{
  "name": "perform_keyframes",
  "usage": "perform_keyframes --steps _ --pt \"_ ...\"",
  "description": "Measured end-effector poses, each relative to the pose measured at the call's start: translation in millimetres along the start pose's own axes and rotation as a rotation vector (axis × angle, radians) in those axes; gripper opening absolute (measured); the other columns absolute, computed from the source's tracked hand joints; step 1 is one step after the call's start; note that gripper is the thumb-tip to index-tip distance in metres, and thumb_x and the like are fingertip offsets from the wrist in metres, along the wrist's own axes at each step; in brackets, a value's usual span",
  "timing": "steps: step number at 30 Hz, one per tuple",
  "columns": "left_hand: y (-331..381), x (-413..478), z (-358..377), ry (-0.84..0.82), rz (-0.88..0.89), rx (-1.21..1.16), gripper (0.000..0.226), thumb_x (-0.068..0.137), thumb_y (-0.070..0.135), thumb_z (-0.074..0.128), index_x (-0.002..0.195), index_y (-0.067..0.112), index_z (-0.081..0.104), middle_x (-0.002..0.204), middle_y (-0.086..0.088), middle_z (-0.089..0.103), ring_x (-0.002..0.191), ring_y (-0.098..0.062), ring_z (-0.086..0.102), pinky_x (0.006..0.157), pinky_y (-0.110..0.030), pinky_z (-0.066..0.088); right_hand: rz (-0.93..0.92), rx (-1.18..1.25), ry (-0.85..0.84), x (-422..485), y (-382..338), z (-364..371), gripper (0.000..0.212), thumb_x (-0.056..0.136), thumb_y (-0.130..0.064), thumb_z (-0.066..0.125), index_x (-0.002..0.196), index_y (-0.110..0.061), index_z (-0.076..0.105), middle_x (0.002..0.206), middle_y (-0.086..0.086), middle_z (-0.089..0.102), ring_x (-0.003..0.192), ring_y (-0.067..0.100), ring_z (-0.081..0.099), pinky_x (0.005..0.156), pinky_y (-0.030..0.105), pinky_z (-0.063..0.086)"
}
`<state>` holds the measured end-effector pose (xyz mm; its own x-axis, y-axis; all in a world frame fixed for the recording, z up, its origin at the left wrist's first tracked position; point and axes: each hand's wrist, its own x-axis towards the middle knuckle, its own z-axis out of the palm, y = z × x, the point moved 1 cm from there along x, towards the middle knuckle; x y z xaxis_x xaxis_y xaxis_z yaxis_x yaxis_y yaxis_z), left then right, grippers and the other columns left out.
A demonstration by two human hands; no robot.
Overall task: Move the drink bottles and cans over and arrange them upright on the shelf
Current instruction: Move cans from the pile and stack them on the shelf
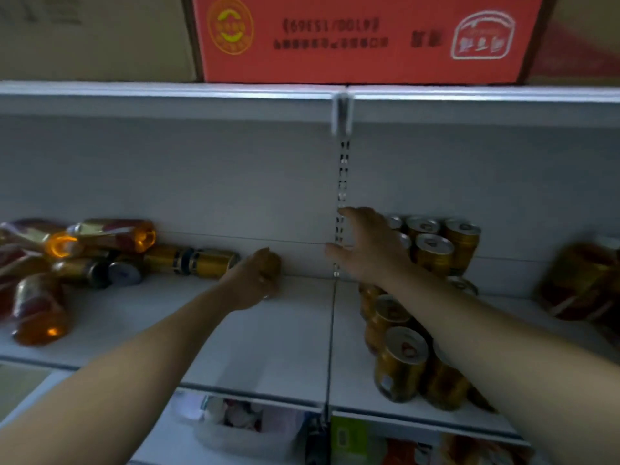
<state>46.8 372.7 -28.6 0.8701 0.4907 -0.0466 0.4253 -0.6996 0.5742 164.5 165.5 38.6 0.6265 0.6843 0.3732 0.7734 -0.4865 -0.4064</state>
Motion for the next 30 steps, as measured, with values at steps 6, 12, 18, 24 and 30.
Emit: perform_keyframes --steps 6,12,18,24,30 --pt "-89 2 -38 0.022 0.016 0.098 0.073 0.078 0.035 0.073 0.139 0.016 0.036 0.136 -0.012 0.046 0.117 -0.032 0.049 0.087 -0.033 0.044 0.183 0.010 -0.252 34 -62 113 0.075 0.083 -0.055 0.062 0.144 -0.022 0.034 0.145 0.011 0.036 0.130 0.032 0.038 0.102 0.038 0.037" --pt "-143 38 -59 -0.035 0.087 0.365 0.078 0.085 0.037 0.064 0.146 0.015 0.021 0.155 -0.007 0.016 0.142 -0.027 0.013 0.113 -0.043 0.022 0.293 0.050 -0.470 32 -90 194 0.085 0.086 -0.055 0.062 0.152 -0.028 0.016 0.160 0.010 -0.009 0.136 0.035 0.033 0.106 0.038 0.036" --pt "-153 76 -59 -0.008 0.324 0.523 0.077 0.088 0.028 0.059 0.149 0.023 0.011 0.158 -0.002 0.008 0.145 -0.024 0.000 0.114 -0.047 0.010 0.372 -0.114 -0.169 2 -100 186 0.050 0.086 -0.066 0.051 0.100 -0.019 0.041 0.108 0.005 0.046 0.096 0.029 0.052 0.076 0.038 0.046" --pt "-143 81 -38 0.003 0.309 0.698 0.079 0.077 0.036 0.070 0.140 0.019 0.026 0.137 -0.015 0.022 0.125 -0.038 0.026 0.103 -0.047 0.029 0.483 -0.326 -0.428 -1 -93 182 0.081 0.081 -0.062 0.055 0.143 -0.022 0.021 0.137 0.009 0.037 0.120 0.032 0.040 0.090 0.043 0.036" --pt "-160 48 -34 0.017 0.429 0.484 0.087 0.069 0.044 0.074 0.142 0.026 0.030 0.138 -0.004 0.041 0.126 -0.032 0.031 0.106 -0.044 0.028 0.311 -0.054 -0.041 -26 -72 184 0.074 0.069 -0.053 0.073 0.132 -0.027 0.043 0.125 0.000 0.054 0.111 0.025 0.046 0.089 0.036 0.038"
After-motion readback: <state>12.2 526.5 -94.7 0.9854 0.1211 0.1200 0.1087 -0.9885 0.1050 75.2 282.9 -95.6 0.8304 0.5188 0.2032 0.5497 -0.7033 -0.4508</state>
